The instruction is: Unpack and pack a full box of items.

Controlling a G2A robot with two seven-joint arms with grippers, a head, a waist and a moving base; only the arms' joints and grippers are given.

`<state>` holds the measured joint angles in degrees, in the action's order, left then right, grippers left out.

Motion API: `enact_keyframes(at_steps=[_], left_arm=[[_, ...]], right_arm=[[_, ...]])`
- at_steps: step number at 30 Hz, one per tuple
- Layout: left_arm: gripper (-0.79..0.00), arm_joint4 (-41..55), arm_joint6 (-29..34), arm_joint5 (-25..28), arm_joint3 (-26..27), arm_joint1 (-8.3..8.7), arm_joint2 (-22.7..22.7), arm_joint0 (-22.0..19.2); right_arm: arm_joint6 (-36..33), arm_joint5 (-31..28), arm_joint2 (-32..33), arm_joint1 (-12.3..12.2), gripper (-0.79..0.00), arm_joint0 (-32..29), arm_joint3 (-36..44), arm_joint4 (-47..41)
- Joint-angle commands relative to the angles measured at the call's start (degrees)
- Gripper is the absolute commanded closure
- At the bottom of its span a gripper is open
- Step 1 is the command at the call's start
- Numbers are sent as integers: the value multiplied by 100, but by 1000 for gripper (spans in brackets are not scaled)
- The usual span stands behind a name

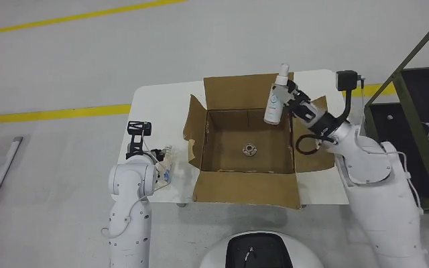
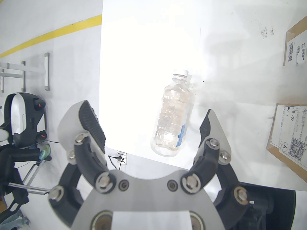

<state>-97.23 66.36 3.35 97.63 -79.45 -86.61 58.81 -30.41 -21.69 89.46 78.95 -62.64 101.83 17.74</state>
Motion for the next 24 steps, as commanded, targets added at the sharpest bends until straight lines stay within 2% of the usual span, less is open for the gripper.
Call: enact_keyframes(at_steps=[1,7,11,17,18,24], left_arm=[[-785,0,0,0,0,0,0,0],[-785,0,0,0,0,0,0,0],[-785,0,0,0,0,0,0,0],[-785,0,0,0,0,0,0,0],[-785,0,0,0,0,0,0,0],[-785,0,0,0,0,0,0,0]], right_arm=[[-36,292,514,-69,0,-232,428,317],[-296,1386,1685,-212,0,-1106,1524,1449],[-625,2060,2146,-266,0,-1714,1720,2194],[-1135,2574,2027,-309,0,-2290,1410,3040],[-1155,2619,1919,-300,0,-2323,1295,2918],[-1183,2542,1470,-328,0,-2320,594,3386]])
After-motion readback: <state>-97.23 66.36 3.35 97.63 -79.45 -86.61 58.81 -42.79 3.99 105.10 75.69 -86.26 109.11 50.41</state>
